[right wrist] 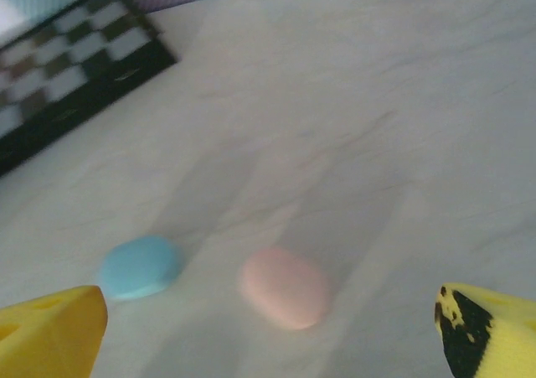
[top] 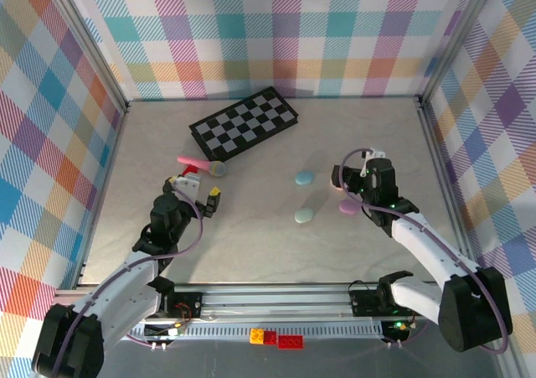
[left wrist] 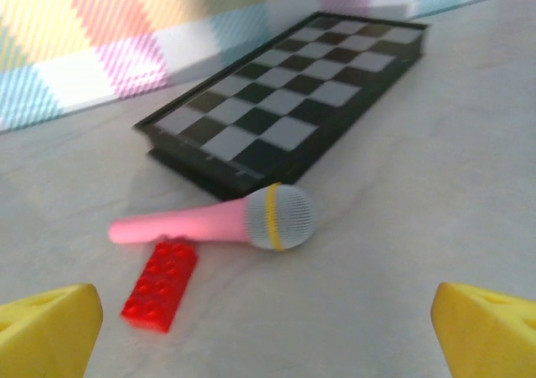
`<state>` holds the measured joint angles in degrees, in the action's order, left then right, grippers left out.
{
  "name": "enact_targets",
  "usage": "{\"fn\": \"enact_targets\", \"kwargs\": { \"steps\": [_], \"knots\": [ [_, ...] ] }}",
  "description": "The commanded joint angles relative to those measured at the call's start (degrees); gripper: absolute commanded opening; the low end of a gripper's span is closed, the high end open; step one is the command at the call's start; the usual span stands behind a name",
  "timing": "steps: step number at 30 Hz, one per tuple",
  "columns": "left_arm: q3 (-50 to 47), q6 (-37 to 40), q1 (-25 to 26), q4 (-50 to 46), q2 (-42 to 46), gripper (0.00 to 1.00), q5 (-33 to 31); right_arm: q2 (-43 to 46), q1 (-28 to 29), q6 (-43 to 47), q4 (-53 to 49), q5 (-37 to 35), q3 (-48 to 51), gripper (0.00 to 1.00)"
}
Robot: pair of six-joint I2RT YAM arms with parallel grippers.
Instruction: Insert wireless bluetooth earbuds into charging case
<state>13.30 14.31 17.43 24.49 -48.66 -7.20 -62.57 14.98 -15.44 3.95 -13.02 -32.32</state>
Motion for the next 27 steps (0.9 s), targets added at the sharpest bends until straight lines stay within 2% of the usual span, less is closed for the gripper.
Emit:
{"fn": "enact_targets", "kwargs": {
  "steps": [1, 6, 10, 13, 15, 16, 17, 19, 21, 23, 27],
  "knots": [
    [-3.60, -3.32, -3.90, 12.42, -4.88, 1.00, -1.83, -5.09, -4.72, 10.54, 14.83, -4.46, 5.16, 0.99],
    [-4.33, -6.74, -8.33, 25.89, -18.42, 1.00, 0.39, -16.41, -7.50, 16.77, 38.71, -1.34, 10.34, 0.99],
    [-2.35, -9.14, -10.94, 36.59, -29.19, 1.00, 1.44, -22.32, -9.08, 17.96, 45.59, 3.76, 10.75, 0.99],
    [0.41, -10.99, -12.41, 40.56, -38.81, 1.00, 2.50, -23.51, -12.70, 14.74, 45.02, 8.12, 10.58, 0.99],
    [0.71, -11.38, -12.75, 46.85, -43.98, 1.00, 1.79, -25.91, -13.39, 13.47, 46.72, 6.71, 9.59, 0.99],
    [1.31, -12.36, -12.94, 42.04, -41.81, 1.00, 0.84, -24.97, -13.85, 13.13, 43.17, 7.61, 9.10, 0.99],
    [2.42, -12.60, -13.01, 37.09, -40.07, 1.00, 0.28, -25.69, -13.98, 13.29, 45.63, 7.67, 9.52, 0.99],
    [5.32, -12.12, -12.99, 34.32, -41.93, 1.00, 0.75, -25.25, -14.01, 13.28, 44.54, 7.83, 9.43, 0.99],
    [11.66, -12.05, -13.10, 21.60, -41.61, 1.00, 2.19, -25.28, -13.93, 13.31, 44.43, 7.83, 9.38, 0.99],
    [10.59, -12.75, -13.83, 24.67, -41.99, 1.00, 1.80, -25.22, -13.95, 13.35, 44.55, 7.75, 9.46, 0.99],
    [10.75, -12.46, -13.61, 23.92, -41.78, 1.00, 1.87, -25.22, -13.95, 13.40, 44.80, 7.72, 9.55, 0.99]
  ]
}}
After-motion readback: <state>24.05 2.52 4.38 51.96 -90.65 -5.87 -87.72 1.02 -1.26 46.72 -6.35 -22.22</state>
